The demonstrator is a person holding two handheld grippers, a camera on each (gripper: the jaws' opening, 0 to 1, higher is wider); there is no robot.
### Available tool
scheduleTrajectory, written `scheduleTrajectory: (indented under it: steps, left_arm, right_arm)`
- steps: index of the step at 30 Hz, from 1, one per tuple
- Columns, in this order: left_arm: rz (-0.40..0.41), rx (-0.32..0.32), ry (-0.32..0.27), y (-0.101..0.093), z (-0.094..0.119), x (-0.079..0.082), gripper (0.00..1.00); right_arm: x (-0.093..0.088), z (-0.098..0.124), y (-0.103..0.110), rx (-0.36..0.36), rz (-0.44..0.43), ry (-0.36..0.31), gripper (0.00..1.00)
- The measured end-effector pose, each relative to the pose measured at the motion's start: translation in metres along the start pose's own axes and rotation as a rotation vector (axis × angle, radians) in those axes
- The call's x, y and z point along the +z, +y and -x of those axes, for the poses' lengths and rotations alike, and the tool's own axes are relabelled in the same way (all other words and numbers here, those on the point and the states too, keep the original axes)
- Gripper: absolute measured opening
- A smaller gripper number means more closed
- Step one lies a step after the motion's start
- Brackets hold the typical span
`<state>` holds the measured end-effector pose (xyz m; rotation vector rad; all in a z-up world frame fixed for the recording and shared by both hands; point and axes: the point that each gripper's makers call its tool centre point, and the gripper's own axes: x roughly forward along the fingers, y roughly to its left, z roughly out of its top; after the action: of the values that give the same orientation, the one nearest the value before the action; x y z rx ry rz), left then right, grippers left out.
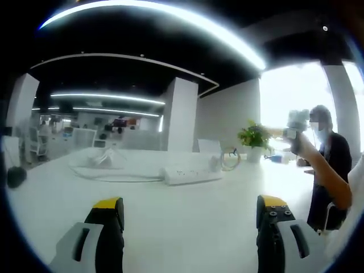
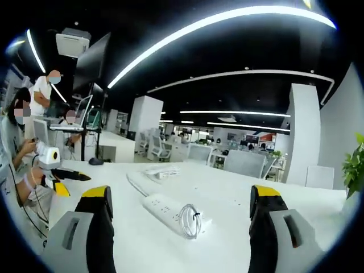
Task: Straighten the power strip on the desk, plug the charger into it
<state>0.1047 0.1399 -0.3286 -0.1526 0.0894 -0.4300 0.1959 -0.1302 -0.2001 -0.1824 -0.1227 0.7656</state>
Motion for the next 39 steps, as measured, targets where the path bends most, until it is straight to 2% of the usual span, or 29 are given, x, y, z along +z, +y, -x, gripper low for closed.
scheduleTrajectory:
  steps: [19,34,39]
  left_arm:
    - [-0.002,0.007,-0.010,0.003,0.002,0.004,0.99]
    - [-0.002,0.006,-0.008,0.002,0.002,0.003,0.99]
    - [0.000,0.012,-0.006,0.003,0.003,0.002,0.99]
  right_arm:
    - [-0.025,0.044,0.000,-0.068,-0.030,-0.004,1.00]
    - [-0.062,0.065,0.004,-0.126,-0.061,0.022,1.00]
    - [-0.073,0.069,0.009,-0.124,-0.063,0.032,1.00]
